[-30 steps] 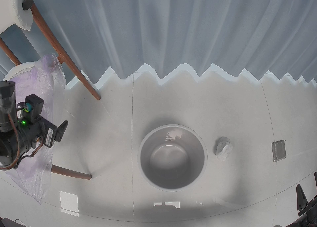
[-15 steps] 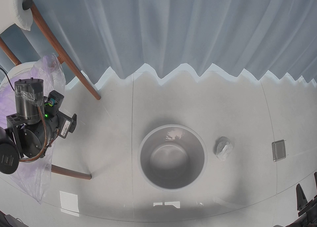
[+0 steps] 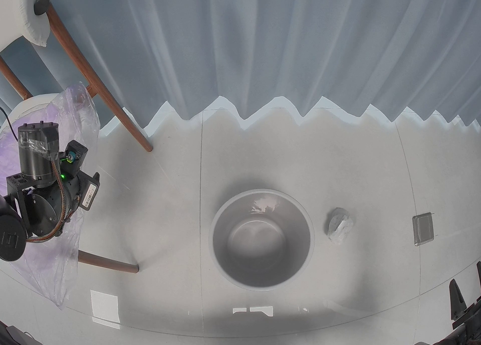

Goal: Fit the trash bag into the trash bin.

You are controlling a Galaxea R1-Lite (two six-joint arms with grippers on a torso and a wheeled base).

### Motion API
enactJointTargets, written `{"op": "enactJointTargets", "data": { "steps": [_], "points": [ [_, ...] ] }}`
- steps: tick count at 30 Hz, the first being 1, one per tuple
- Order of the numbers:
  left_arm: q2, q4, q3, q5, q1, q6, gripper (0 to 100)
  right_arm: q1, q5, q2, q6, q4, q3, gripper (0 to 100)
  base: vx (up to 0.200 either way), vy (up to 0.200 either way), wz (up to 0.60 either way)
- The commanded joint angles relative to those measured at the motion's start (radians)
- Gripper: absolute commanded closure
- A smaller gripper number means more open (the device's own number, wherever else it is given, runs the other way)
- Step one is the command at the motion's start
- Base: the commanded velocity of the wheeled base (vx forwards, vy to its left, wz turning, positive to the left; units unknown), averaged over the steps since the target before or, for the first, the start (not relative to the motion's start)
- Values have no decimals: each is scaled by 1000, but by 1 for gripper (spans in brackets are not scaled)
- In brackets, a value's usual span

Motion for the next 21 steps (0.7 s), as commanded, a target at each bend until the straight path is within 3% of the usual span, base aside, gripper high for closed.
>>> {"op": "enactJointTargets", "data": {
  "steps": [1,8,12,16,19,20,21],
  "points": [
    [-23,1,10,-4,3,-5,100,1,0,-15,0,0,18,0,0,0,0],
    [-129,13,25,-13,-6,-16,100,1,0,-15,0,0,18,0,0,0,0],
    [-184,33,30,-65,-7,-94,100,1,0,-15,0,0,18,0,0,0,0],
    [-255,102,27,-180,-16,-214,100,1,0,-15,0,0,18,0,0,0,0],
    [-340,203,30,-358,8,-355,100,1,0,-15,0,0,18,0,0,0,0],
    [-351,215,27,-380,17,-370,100,1,0,-15,-2,0,18,0,0,0,0],
    [-379,244,24,-444,68,-409,100,1,0,-15,-2,0,18,0,0,0,0]
  ]
}}
